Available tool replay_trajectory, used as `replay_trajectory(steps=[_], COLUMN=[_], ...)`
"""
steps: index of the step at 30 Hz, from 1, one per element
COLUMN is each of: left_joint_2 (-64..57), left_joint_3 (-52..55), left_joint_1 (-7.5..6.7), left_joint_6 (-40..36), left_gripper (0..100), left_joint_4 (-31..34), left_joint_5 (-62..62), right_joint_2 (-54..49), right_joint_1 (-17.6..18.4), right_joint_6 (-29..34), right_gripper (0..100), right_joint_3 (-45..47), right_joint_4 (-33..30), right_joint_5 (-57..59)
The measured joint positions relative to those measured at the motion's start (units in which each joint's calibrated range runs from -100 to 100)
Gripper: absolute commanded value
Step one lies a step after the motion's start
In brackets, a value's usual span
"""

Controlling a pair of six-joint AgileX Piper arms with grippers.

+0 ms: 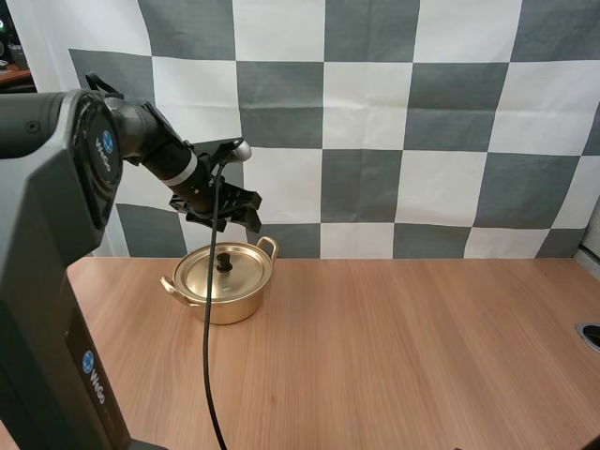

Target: Open the pot, put the car inside, and close it

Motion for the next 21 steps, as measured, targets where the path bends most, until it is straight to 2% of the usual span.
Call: replay_trajectory(steps=[7,8,9,10,11,14,19,20,21], left_joint_2=[-2.7,-3.2,-3.9,-4.6,-5.3,-7.7,-12.5,-12.9,-12.9], left_joint_3=[0.0,0.0,0.0,0.0,0.0,0.0,0.0,0.0,0.0], left_joint_1=[0.07,0.07,0.07,0.07,0.07,0.07,0.07,0.07,0.07], left_joint_6=[-3.1,-2.5,-1.5,-0.5,0.2,0.7,-3.1,-3.3,-3.4], left_gripper=[100,85,47,5,2,3,3,3,3], left_joint_4=[5.0,5.6,6.2,6.5,6.7,6.6,6.6,6.6,6.6], left_joint_5=[-5.7,-5.4,-4.6,-3.6,-2.8,-2.5,-2.4,-2.4,-2.4], right_joint_2=[0.0,0.0,0.0,0.0,0.0,0.0,0.6,0.6,0.7], right_joint_1=[0.0,0.0,0.0,0.0,0.0,0.0,0.0,0.0,0.0], right_joint_6=[0.0,0.0,0.0,0.0,0.0,0.0,0.0,0.0,0.0], right_gripper=[100,100,100,100,100,100,100,84,56], right_joint_3=[0.0,0.0,0.0,0.0,0.0,0.0,0.0,0.0,0.2], right_joint_4=[0.1,0.2,0.3,0.8,1.2,2.1,2.0,2.0,2.0], right_joint_5=[0.0,0.0,0.0,0.0,0.0,0.0,0.0,0.0,0.0])
